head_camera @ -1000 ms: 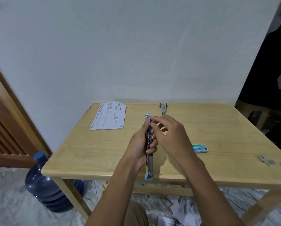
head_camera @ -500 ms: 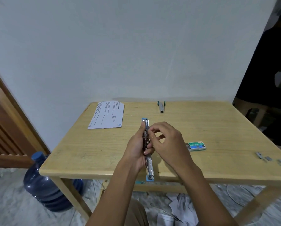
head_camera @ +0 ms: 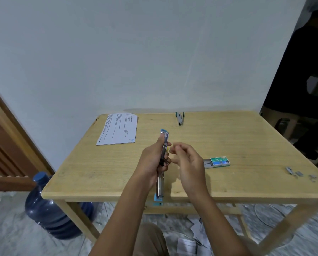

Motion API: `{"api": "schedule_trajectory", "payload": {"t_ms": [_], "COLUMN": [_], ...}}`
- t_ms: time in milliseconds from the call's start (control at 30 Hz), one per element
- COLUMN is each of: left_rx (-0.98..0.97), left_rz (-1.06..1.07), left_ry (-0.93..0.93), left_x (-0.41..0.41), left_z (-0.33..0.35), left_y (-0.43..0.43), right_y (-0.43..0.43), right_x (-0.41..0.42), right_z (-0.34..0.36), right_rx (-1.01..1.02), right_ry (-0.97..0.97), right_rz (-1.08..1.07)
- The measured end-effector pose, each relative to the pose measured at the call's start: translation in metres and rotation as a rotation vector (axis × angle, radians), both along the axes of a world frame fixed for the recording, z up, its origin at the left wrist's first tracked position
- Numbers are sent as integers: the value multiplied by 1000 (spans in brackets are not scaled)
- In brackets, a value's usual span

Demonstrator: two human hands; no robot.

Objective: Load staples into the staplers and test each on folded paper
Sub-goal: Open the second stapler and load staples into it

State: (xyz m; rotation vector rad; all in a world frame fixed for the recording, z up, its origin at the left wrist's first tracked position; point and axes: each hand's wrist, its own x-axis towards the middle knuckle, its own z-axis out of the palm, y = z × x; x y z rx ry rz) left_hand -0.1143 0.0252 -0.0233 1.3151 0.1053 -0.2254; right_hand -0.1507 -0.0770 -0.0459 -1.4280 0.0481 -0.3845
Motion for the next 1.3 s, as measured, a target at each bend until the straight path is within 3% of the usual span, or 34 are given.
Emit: {"api": "schedule_trajectory", "payload": {"t_ms": [100,200,400,467,533,600,667,767,867,1000,1300], "left_rx": [229,476,997,925,687,359,79,-104,-91,3,86], "left_rz": [-6,7,47,39,32,20,-18,-68,-103,-64,-13], "left_ry": [-133,-314,-504,-506,-403,-170,16,110,117,90,53], "left_x": [-4,-5,-1,0,-1,0,4,11,11,8,8], "left_z": [6,5,-1,0,2,6,7,4,4,9,8], "left_y": [-5,-9,-12,-13,-13,-9,-2,5,7,6,7], "right_y": [9,14,19,21,24,28,31,29,23,21,19], "right_x": [11,15,15,14,12,12,8,-3,-11,-8,-2], "right_z": [5,7,15,15,16,15,12,5,0,-2,-3], "right_rx": [590,910,1044,1053,1034,941,718,272,-122,-405,-571], "right_ry": [291,408,528,500,450,349,230,39,-59,-128,-237], "right_rz": [92,188,230,211,176,113,41,-26,-18,-31,-70]}}
